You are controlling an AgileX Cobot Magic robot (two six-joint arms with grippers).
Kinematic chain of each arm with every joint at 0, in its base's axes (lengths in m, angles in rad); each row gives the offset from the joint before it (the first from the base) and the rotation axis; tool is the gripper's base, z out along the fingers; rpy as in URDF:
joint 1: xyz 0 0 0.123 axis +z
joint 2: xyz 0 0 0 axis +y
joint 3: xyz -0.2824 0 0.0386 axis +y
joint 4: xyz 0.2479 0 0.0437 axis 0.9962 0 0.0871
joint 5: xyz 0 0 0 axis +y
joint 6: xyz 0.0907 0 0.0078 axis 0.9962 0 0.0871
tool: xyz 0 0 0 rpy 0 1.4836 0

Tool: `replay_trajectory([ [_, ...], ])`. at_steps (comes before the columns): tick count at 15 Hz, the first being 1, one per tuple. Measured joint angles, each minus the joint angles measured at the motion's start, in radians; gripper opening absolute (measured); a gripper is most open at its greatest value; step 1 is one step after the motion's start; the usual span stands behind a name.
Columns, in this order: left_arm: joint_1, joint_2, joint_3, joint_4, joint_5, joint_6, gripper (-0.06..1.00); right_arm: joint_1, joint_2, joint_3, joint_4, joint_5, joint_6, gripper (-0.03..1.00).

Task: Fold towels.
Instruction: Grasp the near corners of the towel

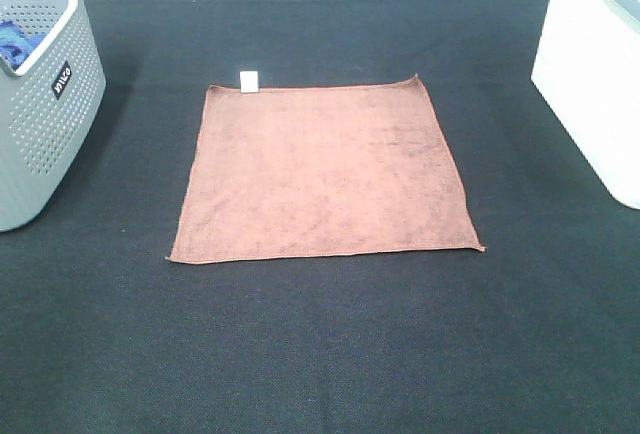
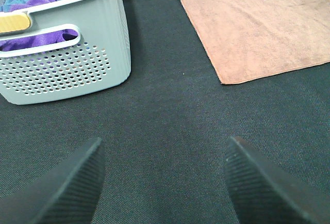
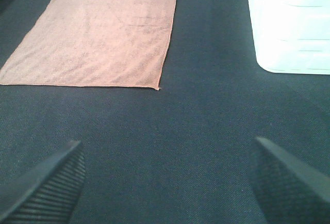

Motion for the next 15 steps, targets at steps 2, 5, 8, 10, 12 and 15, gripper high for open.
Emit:
replay_trajectory([
  [2,0.0,0.0,0.0,0.0,0.0,0.0,0.64,0.0,0.0,0.0,0.0,0.0,0.0,0.81],
  [5,0.0,0.0,0.0,0.0,0.0,0.0,0.64,0.0,0.0,0.0,0.0,0.0,0.0,0.81],
  [8,0.0,0.0,0.0,0.0,0.0,0.0,0.64,0.0,0.0,0.0,0.0,0.0,0.0,0.81],
  [10,0.0,0.0,0.0,0.0,0.0,0.0,0.64,0.0,0.0,0.0,0.0,0.0,0.0,0.81],
  [12,0.0,0.0,0.0,0.0,0.0,0.0,0.64,0.0,0.0,0.0,0.0,0.0,0.0,0.81],
  [15,0.0,0.0,0.0,0.0,0.0,0.0,0.64,0.0,0.0,0.0,0.0,0.0,0.0,0.81],
])
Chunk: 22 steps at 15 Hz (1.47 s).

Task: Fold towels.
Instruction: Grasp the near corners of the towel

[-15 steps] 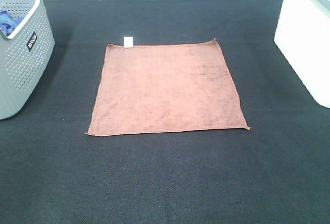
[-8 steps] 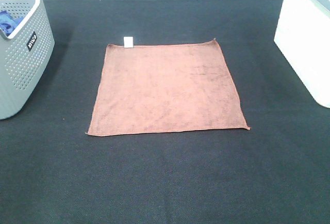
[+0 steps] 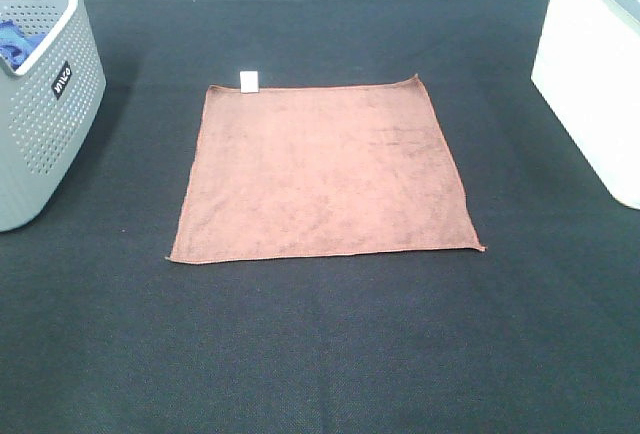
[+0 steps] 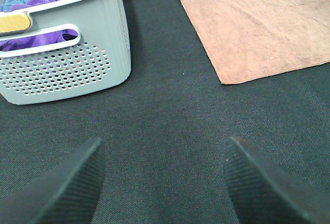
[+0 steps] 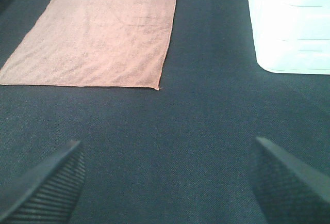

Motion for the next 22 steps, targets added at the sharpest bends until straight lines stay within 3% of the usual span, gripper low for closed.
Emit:
replay_trajectory([
  [22,0.0,0.0,0.0,-0.005,0.0,0.0,0.64,0.0,0.0,0.0,0.0,0.0,0.0,0.81],
])
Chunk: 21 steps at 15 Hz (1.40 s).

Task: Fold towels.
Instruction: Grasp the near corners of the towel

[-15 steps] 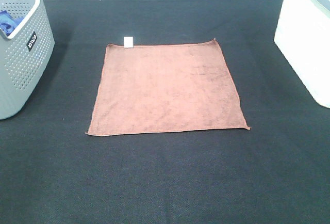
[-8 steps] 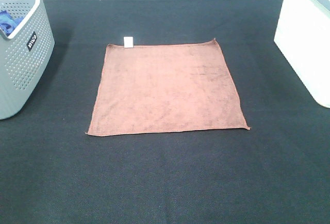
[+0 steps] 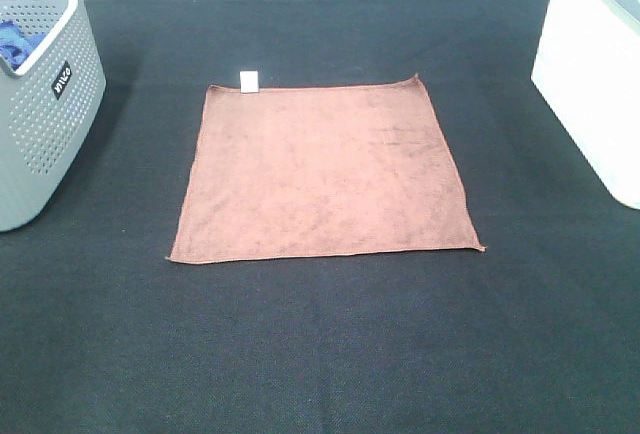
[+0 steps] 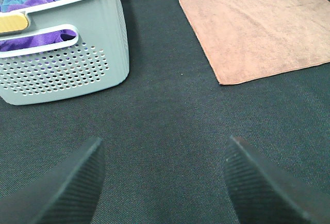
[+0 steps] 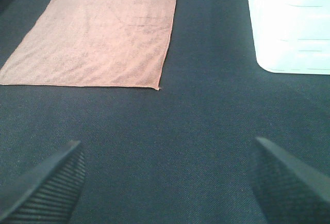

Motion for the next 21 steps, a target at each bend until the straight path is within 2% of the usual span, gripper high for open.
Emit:
replay_trajectory([
  [16,0.0,0.0,-0.002,0.016,-0.006,0.0,0.64,0.0,0.0,0.0,-0.018,0.0,0.0,0.8],
  [19,0.0,0.045,-0.016,-0.019,-0.117,0.0,0.64,0.0,0.06,-0.006,-0.018,-0.02,0.0,0.78],
  [21,0.0,0.148,-0.018,-0.101,-0.242,0.0,0.64,0.0,0.156,-0.009,-0.018,-0.06,0.0,0.77],
])
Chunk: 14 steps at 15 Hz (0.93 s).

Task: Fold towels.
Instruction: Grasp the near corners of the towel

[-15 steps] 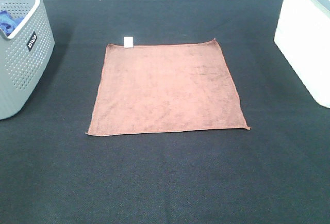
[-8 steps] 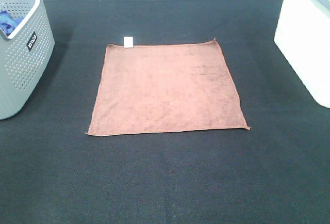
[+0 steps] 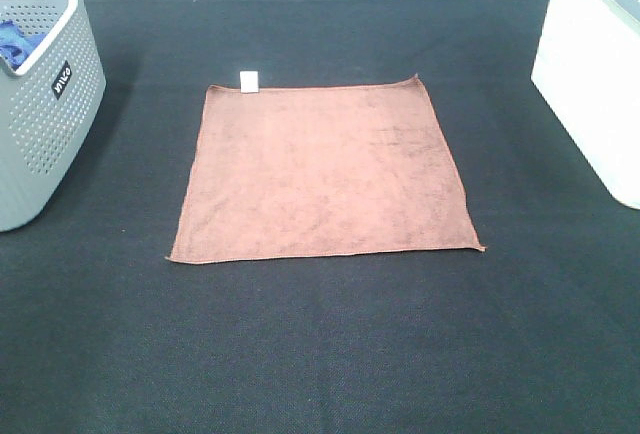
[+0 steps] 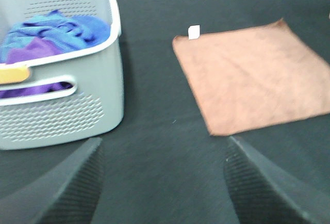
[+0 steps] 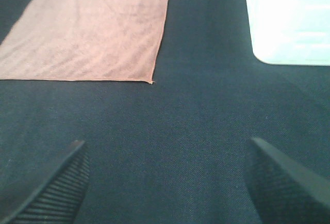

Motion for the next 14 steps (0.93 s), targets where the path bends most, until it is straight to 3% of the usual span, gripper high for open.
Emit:
replay_trajectory([
  [2,0.0,0.121,0.0,-0.113,-0.085,0.0,0.64,0.0,0.114,-0.007,0.01,-0.072,0.0,0.77],
  [5,0.0,0.348,0.0,-0.353,-0.154,0.0,0.64,0.0,0.325,-0.008,0.066,-0.179,0.0,0.77],
  [6,0.0,0.48,0.0,-0.437,-0.16,0.025,0.64,0.0,0.422,-0.008,0.121,-0.266,0.0,0.75],
  [8,0.0,0.67,0.0,-0.532,-0.165,0.127,0.64,0.0,0.539,-0.008,0.2,-0.403,0.0,0.73],
  [11,0.0,0.953,-0.018,-0.747,-0.166,0.362,0.64,0.0,0.698,-0.008,0.253,-0.571,-0.017,0.73],
  [14,0.0,1.21,-0.051,-0.956,-0.168,0.604,0.64,0.0,0.92,-0.067,0.335,-0.569,-0.106,0.73],
])
